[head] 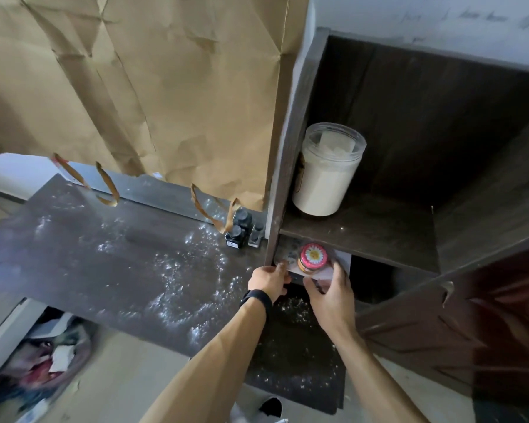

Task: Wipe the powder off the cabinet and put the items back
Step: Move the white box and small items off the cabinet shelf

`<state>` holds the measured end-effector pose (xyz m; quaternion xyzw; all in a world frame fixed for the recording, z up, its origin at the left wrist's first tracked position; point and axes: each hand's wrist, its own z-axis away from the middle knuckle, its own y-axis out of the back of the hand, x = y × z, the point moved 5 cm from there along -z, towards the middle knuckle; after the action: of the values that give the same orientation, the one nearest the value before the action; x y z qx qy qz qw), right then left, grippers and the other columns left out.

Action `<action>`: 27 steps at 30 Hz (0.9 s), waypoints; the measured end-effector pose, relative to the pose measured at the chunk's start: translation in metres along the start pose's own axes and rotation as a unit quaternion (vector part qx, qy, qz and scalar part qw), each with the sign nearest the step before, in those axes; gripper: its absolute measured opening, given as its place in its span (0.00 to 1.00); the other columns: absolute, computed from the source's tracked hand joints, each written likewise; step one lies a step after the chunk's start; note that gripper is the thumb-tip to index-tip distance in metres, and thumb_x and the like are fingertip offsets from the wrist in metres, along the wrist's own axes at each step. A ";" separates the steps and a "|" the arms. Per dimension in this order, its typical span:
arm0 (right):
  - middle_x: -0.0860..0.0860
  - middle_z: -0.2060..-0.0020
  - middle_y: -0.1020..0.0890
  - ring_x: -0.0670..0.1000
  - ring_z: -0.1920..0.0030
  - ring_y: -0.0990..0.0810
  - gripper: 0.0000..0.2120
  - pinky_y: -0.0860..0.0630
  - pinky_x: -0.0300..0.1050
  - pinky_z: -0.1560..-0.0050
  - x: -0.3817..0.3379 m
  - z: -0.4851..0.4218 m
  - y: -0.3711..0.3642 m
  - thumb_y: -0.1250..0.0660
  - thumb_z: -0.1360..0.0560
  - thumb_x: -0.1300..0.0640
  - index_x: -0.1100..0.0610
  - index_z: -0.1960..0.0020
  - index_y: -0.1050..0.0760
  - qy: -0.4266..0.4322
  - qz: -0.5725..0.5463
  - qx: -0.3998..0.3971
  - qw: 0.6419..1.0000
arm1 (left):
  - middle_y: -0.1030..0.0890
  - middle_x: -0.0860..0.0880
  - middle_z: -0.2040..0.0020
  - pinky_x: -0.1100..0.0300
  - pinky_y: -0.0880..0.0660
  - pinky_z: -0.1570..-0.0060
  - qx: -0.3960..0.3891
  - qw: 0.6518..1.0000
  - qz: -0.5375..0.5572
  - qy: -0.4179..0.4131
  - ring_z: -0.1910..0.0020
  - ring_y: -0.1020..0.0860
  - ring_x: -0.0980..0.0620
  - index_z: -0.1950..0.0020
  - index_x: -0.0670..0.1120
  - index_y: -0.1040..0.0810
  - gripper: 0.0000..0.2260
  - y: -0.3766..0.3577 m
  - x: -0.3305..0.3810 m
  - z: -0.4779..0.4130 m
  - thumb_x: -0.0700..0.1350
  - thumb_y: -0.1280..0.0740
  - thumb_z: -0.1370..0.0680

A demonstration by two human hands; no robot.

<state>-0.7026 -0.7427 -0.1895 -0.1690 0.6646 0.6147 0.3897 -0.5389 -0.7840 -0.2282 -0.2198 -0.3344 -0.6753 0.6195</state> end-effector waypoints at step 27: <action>0.47 0.20 0.65 0.49 0.19 0.59 0.37 0.54 0.56 0.21 -0.013 0.090 -0.212 0.49 0.18 0.42 0.57 0.19 0.62 -0.080 0.275 -0.269 0.919 | 0.29 0.44 0.36 0.44 0.26 0.44 -0.036 0.774 -0.571 -0.271 0.36 0.28 0.40 0.29 0.45 0.38 0.30 0.115 0.051 -0.153 0.56 0.30 0.25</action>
<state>-0.5170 -0.7002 -0.3194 -0.0284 0.4607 0.8649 0.1972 -0.4151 -0.9311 -0.2751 -0.1843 -0.5282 -0.8289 -0.0046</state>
